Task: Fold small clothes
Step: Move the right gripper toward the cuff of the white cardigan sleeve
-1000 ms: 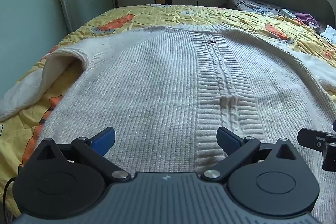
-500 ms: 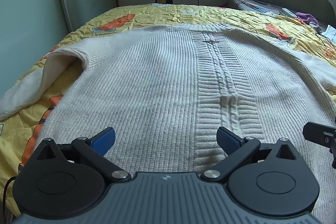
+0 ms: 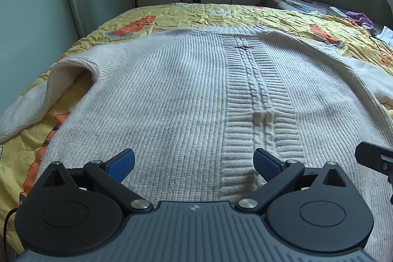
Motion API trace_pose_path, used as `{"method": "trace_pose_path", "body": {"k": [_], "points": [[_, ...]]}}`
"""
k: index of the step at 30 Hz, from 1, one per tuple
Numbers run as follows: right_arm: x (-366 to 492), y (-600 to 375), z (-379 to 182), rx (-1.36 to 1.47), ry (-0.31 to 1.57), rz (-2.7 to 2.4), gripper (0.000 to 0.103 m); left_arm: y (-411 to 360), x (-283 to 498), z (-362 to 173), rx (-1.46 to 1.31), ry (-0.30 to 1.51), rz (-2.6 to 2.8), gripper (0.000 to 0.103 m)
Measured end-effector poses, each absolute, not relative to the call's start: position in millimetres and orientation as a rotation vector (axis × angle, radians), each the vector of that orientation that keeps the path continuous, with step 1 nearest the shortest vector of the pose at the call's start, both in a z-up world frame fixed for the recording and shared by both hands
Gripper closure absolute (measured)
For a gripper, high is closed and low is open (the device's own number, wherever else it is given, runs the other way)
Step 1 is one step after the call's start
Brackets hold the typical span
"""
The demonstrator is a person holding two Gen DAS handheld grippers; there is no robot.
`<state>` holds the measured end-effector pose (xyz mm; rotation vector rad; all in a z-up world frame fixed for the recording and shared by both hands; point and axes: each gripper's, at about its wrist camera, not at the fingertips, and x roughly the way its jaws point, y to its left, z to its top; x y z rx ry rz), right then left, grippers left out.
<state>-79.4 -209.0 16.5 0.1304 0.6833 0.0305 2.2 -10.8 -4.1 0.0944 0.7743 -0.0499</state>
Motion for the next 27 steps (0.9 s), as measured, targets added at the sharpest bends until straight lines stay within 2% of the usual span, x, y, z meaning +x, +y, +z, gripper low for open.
{"method": "trace_pose_path", "body": {"k": [6, 15, 20, 27], "points": [[-81, -215, 15, 0.132, 0.675, 0.037, 0.0, -18, 7, -2, 0.099, 0.772, -0.054, 0.0], [-81, -252, 11, 0.342, 0.655, 0.071, 0.0, -37, 14, 2, 0.106, 0.732, -0.102, 0.0], [-81, -254, 9, 0.323, 0.656, 0.075, 0.0, -57, 19, 1, 0.118, 0.693, -0.159, 0.0], [-86, -308, 14, 0.337, 0.559, -0.076, 0.0, -76, 32, -8, 0.146, 0.655, -0.189, 0.0]]}}
